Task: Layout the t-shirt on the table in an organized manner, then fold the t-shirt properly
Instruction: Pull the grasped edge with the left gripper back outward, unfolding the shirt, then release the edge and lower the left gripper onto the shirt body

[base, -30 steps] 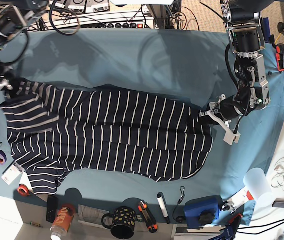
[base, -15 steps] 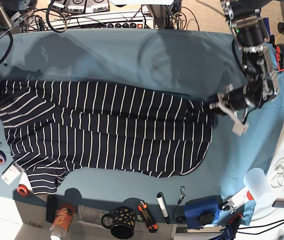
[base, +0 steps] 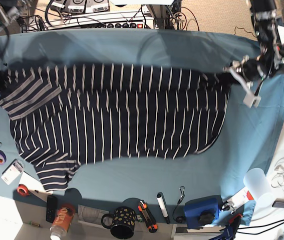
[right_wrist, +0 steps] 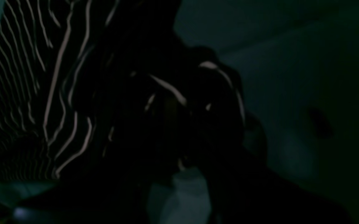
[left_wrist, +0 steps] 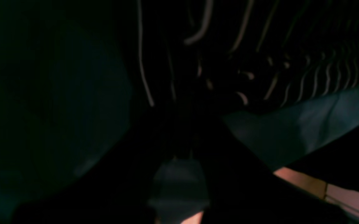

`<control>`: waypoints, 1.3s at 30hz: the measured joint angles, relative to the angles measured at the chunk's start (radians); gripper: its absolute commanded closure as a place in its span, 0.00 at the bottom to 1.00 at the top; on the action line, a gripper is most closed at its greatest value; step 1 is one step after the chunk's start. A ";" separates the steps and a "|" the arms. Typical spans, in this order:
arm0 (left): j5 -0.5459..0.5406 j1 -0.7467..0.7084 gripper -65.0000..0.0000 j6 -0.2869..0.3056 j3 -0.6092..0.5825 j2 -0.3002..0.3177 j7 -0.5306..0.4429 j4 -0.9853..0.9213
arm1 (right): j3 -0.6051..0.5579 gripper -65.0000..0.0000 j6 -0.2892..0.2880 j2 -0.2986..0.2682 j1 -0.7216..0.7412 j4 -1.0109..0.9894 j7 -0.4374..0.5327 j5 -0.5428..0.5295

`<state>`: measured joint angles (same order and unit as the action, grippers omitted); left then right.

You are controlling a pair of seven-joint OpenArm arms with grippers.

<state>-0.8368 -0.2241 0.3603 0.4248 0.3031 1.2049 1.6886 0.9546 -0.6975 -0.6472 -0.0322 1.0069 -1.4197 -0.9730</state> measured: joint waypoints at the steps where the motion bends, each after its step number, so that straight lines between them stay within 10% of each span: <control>1: -0.006 -0.007 1.00 0.000 0.000 0.005 -0.001 0.002 | 0.000 1.00 0.000 -0.009 -0.023 0.000 0.002 -0.006; 27: -0.059 -0.193 1.00 0.037 0.005 0.035 0.006 0.121 | 0.000 1.00 0.000 -0.024 -0.190 0.000 0.006 -0.126; 32: -0.049 -0.184 0.61 0.037 0.004 0.036 -0.027 0.126 | 0.000 0.68 0.000 -0.025 -0.190 0.000 0.008 -0.125; 39: -0.014 -0.182 0.60 0.032 0.058 0.037 0.041 0.185 | 0.014 0.66 0.001 -0.063 -0.192 0.000 0.005 -0.311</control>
<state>-0.8505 -0.4061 0.3923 0.4831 0.3397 1.2461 1.8736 0.9688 -0.6964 -0.7097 -0.2241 1.0073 -1.4143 -1.2842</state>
